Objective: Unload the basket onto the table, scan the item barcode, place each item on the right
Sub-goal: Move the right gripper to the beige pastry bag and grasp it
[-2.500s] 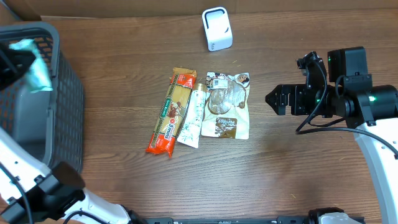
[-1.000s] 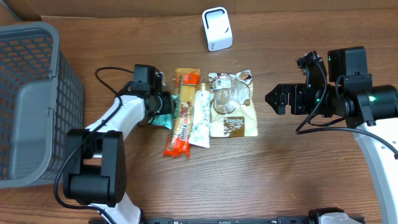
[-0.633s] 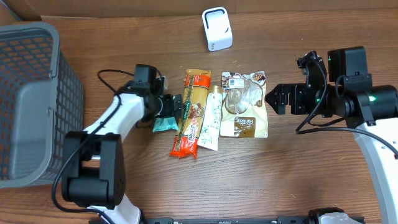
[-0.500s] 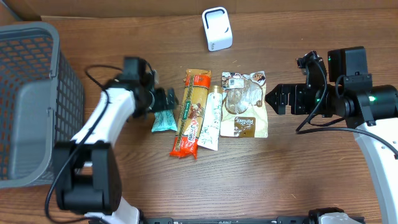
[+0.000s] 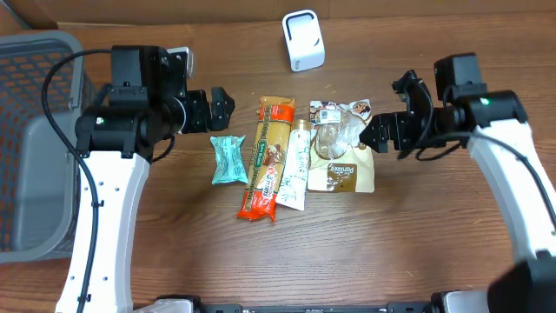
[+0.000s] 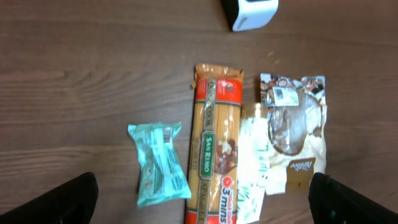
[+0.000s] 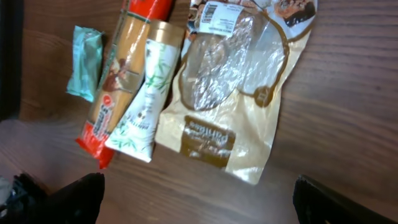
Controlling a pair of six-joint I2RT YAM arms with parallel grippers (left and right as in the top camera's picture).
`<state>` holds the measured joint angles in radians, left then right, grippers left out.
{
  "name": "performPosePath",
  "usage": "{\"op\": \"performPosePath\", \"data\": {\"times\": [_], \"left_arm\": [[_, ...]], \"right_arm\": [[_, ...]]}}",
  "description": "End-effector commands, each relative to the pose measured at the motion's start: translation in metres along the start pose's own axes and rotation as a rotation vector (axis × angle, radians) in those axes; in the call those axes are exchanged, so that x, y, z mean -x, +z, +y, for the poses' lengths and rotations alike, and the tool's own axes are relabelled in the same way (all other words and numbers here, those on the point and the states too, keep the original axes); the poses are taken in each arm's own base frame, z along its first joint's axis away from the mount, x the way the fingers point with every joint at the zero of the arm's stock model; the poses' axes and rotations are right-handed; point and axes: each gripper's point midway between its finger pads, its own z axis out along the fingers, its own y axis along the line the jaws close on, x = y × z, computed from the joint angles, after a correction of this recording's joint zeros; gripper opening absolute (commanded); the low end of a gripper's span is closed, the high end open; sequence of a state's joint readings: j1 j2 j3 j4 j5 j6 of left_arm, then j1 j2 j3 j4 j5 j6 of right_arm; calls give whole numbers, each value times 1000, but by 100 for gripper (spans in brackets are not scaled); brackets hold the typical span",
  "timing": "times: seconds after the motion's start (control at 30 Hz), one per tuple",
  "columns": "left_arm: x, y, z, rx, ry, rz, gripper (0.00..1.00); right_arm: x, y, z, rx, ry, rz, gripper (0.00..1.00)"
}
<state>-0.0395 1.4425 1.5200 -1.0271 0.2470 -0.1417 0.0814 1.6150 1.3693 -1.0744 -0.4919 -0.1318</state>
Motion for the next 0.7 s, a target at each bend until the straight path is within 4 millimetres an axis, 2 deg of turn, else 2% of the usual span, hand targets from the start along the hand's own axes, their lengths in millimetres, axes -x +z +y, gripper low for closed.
{"op": "performPosePath", "data": {"times": [0.0, 0.13, 0.27, 0.67], "left_arm": [[-1, 2, -5, -11, 34, 10, 100], [-2, 3, -4, -10, 33, 14, 100], [-2, 3, -4, -10, 33, 14, 100], [-2, 3, -4, -10, 33, 14, 100]], "right_arm": [[14, 10, -11, 109, -40, -18, 98], [26, 26, -37, 222, 41, -48, 98], [29, 41, -63, 238, 70, -58, 98], [23, 96, -92, 278, 96, -14, 93]]}}
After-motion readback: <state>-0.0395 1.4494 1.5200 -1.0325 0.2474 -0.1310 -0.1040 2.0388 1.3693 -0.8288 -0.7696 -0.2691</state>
